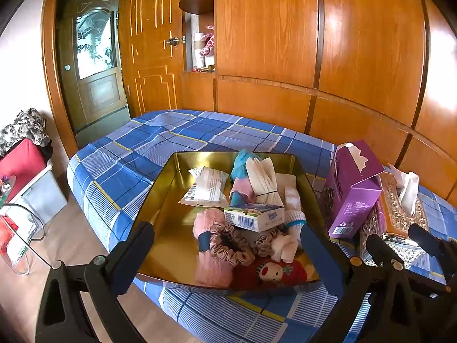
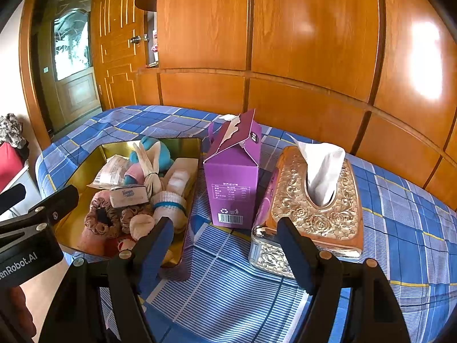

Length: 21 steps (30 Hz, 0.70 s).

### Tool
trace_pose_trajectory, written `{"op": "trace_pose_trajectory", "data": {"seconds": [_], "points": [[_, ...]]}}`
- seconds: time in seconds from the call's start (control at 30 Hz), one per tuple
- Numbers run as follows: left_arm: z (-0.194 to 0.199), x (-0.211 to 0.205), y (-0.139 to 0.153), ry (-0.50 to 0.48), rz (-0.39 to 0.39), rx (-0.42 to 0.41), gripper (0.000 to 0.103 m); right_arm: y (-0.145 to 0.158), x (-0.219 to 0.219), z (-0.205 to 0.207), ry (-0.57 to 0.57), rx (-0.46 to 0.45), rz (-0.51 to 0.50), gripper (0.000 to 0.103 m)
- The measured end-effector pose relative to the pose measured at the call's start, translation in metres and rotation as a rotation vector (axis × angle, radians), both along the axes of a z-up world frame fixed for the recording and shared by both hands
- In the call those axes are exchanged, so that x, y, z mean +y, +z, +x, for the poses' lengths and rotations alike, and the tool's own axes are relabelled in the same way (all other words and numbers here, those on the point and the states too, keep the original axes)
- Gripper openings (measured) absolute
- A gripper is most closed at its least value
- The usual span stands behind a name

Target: Organize soft objects

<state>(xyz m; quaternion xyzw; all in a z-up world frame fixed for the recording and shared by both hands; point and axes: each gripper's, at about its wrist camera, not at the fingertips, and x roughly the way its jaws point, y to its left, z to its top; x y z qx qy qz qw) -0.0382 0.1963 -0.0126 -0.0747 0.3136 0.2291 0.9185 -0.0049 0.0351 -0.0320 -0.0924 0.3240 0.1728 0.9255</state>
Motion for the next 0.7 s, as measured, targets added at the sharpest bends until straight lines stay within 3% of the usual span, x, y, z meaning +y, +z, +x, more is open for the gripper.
{"op": "trace_pose_trajectory", "data": {"seconds": [0.7], "points": [[-0.0014,0.0036,-0.0010,0.014,0.011,-0.006,0.102,0.0008,-0.0050,-0.0008,-0.011,-0.008,0.008,0.076]]}}
